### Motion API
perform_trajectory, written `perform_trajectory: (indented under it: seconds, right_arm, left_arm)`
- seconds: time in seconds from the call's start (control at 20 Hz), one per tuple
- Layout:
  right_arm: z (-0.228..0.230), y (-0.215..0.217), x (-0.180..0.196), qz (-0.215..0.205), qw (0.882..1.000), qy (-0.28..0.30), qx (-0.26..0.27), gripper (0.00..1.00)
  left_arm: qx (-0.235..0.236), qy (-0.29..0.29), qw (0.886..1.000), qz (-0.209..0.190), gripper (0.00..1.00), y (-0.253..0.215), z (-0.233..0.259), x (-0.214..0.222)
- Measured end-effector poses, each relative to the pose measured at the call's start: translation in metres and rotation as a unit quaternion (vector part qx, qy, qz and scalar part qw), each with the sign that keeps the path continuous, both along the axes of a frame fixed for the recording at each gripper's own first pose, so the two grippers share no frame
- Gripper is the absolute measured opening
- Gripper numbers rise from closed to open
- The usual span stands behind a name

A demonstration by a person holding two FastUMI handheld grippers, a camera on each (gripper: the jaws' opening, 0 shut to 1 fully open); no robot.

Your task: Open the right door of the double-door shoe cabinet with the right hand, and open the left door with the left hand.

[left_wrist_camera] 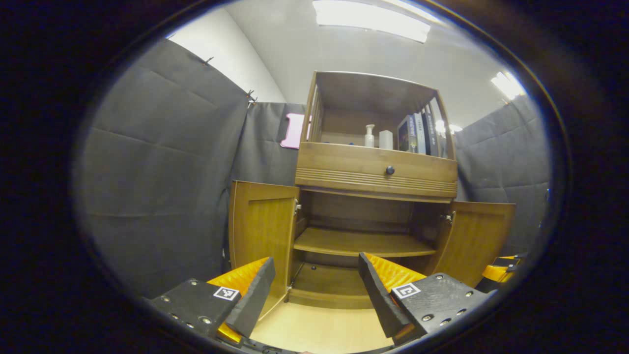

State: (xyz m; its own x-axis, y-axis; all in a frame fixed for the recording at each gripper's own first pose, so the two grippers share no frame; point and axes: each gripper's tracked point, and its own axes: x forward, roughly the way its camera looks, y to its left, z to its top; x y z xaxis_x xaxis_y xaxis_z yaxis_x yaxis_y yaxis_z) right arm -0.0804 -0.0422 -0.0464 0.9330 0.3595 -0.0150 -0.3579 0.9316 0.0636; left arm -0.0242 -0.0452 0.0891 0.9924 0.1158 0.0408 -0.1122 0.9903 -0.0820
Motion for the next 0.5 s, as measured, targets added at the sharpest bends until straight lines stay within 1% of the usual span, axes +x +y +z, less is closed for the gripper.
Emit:
perform_trajectory:
  seconds: [0.05,0.15,0.2,0.25,0.3,0.5]
  right_arm:
    - [0.006,0.000,0.002,-0.006,1.000,0.001,0.009,0.92]
    - [0.012,0.009,0.006,-0.011,1.000,0.007,0.023,0.92]
    - [0.012,0.013,0.008,-0.015,1.000,0.010,0.025,0.96]
    - [0.012,0.016,0.009,-0.018,0.999,0.010,0.026,0.92]
    - [0.011,0.020,0.012,-0.022,0.999,0.011,0.026,0.96]
    - [-0.001,0.034,0.015,-0.042,0.999,0.016,0.029,0.96]
  left_arm:
    - [-0.007,-0.001,1.000,-0.001,0.99,0.002,0.000,0.001]
    - [-0.009,-0.003,1.000,-0.002,0.99,0.007,-0.001,0.005]
    - [-0.003,0.000,1.000,-0.003,0.99,0.007,-0.005,0.008]
    - [0.006,0.004,1.000,-0.001,0.99,0.009,-0.009,0.011]
    - [0.015,0.006,1.000,0.002,0.99,0.012,-0.013,0.013]
    - [0.042,0.000,0.999,0.001,0.99,0.019,-0.034,0.022]
